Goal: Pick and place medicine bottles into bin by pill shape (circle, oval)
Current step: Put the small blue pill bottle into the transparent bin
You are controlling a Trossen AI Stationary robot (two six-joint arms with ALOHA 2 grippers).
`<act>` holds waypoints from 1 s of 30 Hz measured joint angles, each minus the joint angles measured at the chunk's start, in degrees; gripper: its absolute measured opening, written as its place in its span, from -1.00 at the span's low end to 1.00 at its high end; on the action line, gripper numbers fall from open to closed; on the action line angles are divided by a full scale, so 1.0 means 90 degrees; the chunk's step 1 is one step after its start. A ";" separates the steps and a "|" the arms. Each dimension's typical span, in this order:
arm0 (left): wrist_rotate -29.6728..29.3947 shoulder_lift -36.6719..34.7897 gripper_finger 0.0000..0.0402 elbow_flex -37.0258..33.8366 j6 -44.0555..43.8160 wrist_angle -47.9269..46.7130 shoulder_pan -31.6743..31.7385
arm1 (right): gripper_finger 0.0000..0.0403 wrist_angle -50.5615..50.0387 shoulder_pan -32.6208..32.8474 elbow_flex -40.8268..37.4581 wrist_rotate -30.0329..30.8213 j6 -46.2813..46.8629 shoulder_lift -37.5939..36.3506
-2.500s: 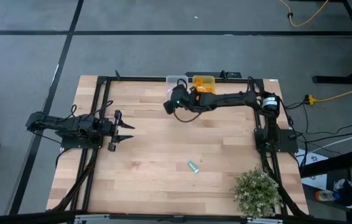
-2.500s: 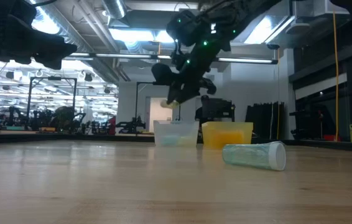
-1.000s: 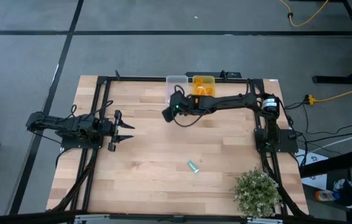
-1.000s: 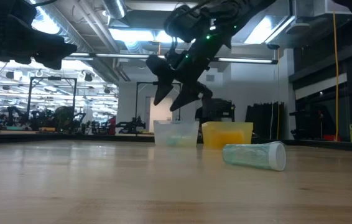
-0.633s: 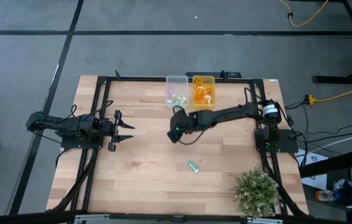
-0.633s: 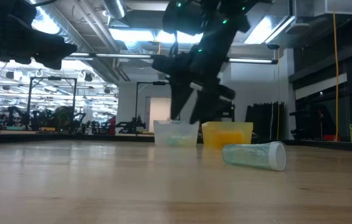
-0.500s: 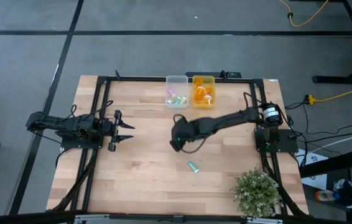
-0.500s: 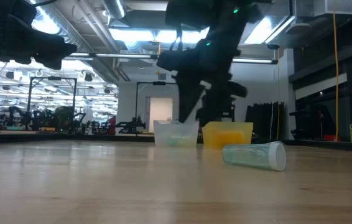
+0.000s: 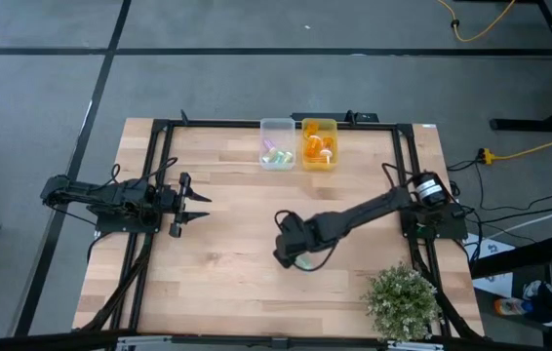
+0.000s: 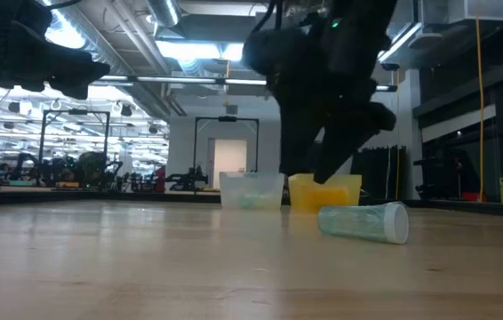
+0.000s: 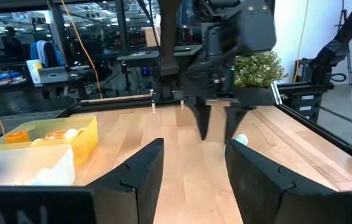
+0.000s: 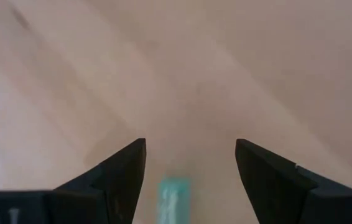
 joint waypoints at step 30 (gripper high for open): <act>0.0000 0.0000 -0.18 0.0002 0.0000 0.0000 0.0000 | 0.24 0.0031 0.0775 -0.0007 -0.0377 0.1004 0.0573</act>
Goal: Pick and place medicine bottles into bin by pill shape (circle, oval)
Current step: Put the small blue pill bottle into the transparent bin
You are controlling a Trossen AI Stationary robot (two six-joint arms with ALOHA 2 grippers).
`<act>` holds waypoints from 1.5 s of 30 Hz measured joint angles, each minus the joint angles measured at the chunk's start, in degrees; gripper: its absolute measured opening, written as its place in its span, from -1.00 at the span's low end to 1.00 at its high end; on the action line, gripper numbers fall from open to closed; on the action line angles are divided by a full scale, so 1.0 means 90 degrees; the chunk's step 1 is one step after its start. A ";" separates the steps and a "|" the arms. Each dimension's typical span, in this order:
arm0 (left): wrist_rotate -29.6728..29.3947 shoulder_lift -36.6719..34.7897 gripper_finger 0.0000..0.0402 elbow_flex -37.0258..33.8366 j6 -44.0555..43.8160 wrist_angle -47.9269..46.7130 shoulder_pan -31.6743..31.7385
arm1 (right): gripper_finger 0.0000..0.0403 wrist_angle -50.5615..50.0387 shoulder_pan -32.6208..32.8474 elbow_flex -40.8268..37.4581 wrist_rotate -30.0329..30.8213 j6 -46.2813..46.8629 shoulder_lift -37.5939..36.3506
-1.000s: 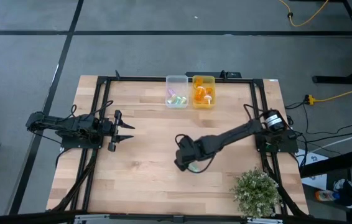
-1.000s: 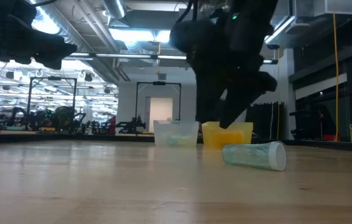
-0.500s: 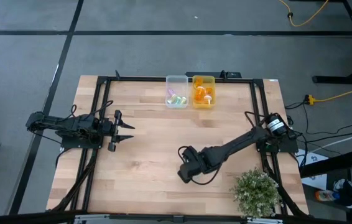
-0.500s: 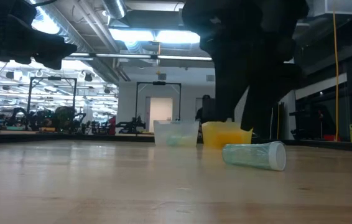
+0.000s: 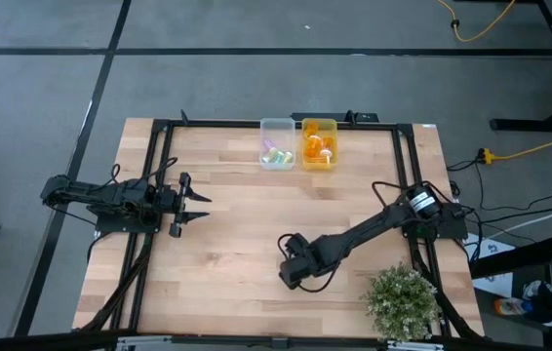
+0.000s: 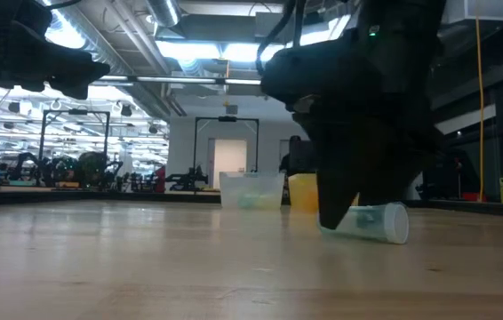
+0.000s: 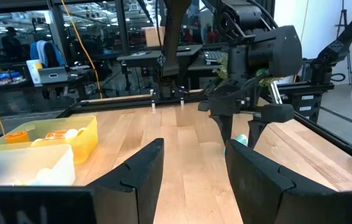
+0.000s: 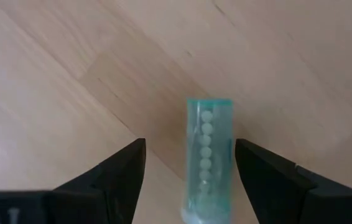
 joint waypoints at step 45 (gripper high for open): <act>0.0000 -0.0001 -0.18 0.0000 -0.0001 0.0001 0.0001 | -0.52 -0.0885 -0.0266 0.0772 0.1935 0.0178 -0.0069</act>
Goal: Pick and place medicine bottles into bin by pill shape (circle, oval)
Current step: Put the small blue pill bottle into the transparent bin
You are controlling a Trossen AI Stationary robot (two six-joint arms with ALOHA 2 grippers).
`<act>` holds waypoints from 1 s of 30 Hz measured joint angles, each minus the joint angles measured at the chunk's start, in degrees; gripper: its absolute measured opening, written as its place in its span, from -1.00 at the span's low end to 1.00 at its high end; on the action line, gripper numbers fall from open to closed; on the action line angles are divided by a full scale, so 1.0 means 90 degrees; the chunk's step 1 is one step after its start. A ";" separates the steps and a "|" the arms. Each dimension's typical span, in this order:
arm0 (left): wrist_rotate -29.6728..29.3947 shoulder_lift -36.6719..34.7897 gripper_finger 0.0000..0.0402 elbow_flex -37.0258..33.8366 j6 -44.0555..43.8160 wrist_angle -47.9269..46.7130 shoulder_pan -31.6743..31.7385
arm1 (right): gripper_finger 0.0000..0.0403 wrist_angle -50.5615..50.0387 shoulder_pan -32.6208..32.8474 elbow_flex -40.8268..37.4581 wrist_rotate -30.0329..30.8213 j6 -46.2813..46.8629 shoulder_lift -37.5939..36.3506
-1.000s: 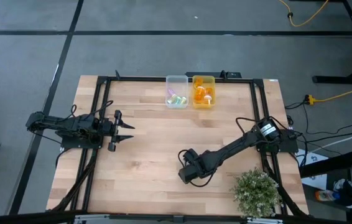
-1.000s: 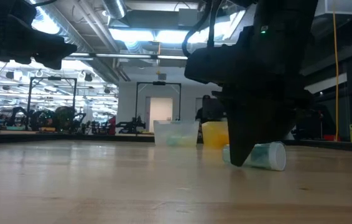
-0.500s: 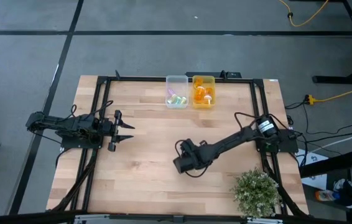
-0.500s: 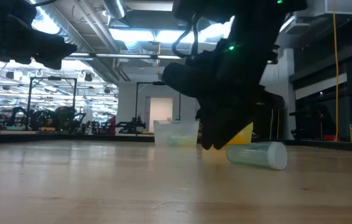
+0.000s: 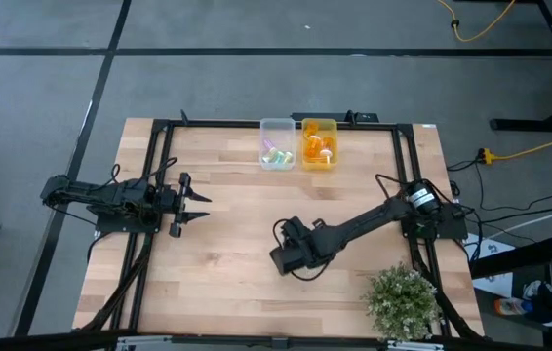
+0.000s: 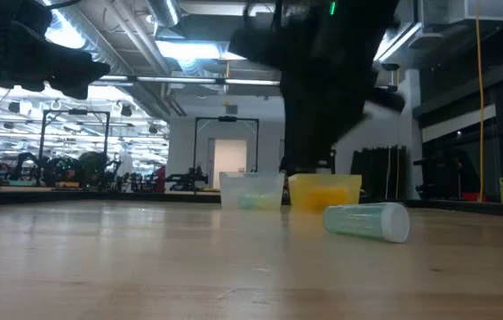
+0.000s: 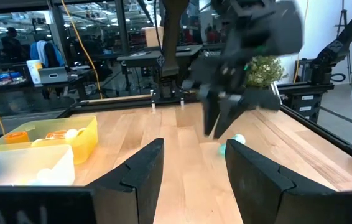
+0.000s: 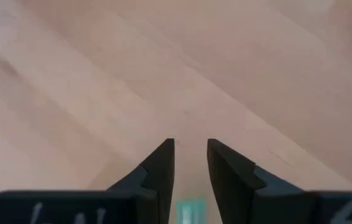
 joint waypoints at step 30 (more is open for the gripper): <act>0.0000 -0.0001 -0.18 0.0000 0.0001 -0.0001 -0.0002 | 0.02 -0.1649 0.0518 0.1183 -0.0982 0.1146 0.0005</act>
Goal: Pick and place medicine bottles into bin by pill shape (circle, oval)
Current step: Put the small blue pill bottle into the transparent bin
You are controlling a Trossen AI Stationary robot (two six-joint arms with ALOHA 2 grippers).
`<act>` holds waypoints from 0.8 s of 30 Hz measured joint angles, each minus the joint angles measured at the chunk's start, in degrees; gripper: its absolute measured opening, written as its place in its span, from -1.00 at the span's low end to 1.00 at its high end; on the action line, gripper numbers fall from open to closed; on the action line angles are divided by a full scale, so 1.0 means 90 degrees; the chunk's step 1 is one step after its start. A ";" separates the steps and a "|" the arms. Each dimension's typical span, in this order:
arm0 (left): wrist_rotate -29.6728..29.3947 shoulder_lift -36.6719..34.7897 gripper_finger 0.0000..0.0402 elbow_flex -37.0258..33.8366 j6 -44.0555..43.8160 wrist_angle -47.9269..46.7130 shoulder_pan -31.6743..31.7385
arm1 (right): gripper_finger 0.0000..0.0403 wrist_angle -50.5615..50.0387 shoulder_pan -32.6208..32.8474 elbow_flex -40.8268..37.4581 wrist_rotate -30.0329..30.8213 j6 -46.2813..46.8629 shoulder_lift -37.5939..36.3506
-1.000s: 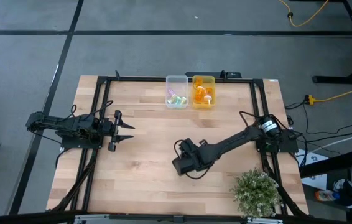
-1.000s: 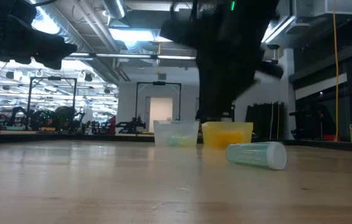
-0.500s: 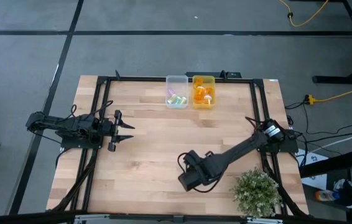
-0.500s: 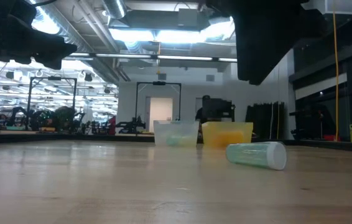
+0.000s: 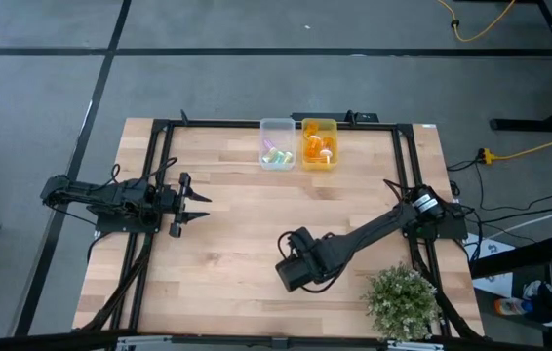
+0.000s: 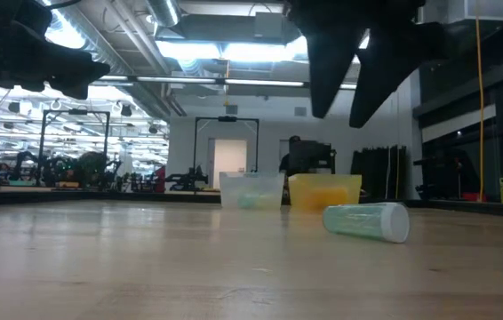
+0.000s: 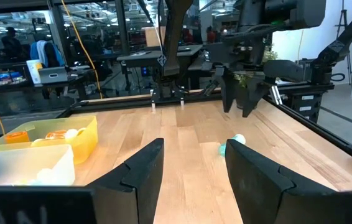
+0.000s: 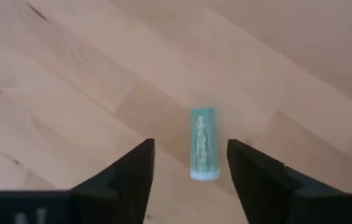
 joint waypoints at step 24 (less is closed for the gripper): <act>0.0000 0.0002 -0.18 0.0000 0.0000 0.0000 0.0002 | 0.14 0.1810 -0.0093 -0.1858 -0.0075 0.0665 0.0070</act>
